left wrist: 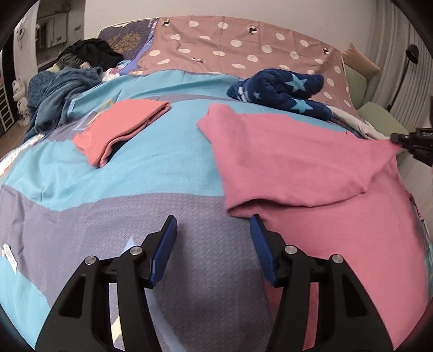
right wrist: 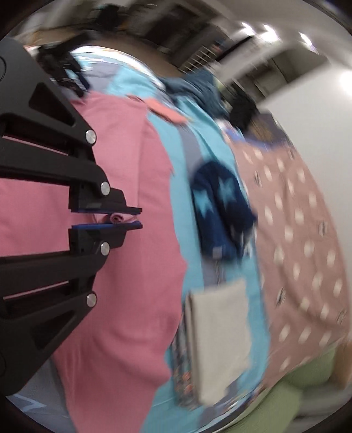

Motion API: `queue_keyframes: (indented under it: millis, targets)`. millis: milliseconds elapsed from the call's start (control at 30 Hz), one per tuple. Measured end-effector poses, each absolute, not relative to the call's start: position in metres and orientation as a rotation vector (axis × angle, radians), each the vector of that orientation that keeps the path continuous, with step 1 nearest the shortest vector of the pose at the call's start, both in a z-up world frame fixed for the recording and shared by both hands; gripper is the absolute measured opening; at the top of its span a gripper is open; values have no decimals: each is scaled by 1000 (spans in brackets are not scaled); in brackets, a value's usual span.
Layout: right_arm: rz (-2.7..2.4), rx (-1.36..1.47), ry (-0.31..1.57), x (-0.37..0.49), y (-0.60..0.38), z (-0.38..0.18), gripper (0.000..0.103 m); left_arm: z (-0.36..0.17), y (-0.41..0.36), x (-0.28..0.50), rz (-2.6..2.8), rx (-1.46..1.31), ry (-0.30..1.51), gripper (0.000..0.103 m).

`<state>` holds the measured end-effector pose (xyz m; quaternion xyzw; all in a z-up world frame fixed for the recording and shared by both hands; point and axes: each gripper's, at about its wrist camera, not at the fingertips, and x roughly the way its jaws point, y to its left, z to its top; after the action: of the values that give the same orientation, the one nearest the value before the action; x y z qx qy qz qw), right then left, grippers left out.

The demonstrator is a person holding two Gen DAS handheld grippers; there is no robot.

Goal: Fold small clothes

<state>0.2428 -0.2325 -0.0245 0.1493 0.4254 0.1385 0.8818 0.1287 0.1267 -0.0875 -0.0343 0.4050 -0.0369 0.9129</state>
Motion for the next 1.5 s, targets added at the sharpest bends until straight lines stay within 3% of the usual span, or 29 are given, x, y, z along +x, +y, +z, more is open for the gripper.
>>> queue_keyframes:
  millis: [33,67,233,367,500,700,867,967,1000,1167,1233,1300,1500]
  targets:
    - [271,332,926,250,-241,-37,27,-88,123,131,-82,-56,839,57]
    - [228,339,949,252,-249,-48,34,-89,120,133,-82,-41,846,57]
    - [220,372,992,235,-275,-78,42,-92,117,136,-81,-26,866,57]
    - [250,245,998,218,-267,-83,43,-91,115,138,-51,-16,860,57]
    - [246,120,982,222,-250,-84,43,-58,101,125,-54,-15,734,57]
    - [228,66,933,261,-227,-79,45,-11,14,132,-319,115,634,54]
    - [232,122,907,287,-230,-76,47,-33,-72,180,-462,227,717,41]
    - [243,166,892,289,-242,-79,48,-63,-105,215,-518,206,821,21]
    - [239,196,888,288,-251,-81,48,-69,-109,220,-543,193,838,14]
    - [302,277,900,261,-282,-76,46,-88,-128,233,-606,213,854,14]
    - [376,295,933,252,-285,-76,24,-91,-124,237,-616,181,864,14]
    - [427,313,999,249,-282,-85,18,-91,-118,241,-609,133,872,14]
    - [406,314,1001,260,-268,-98,18,-92,-98,247,-536,52,869,14]
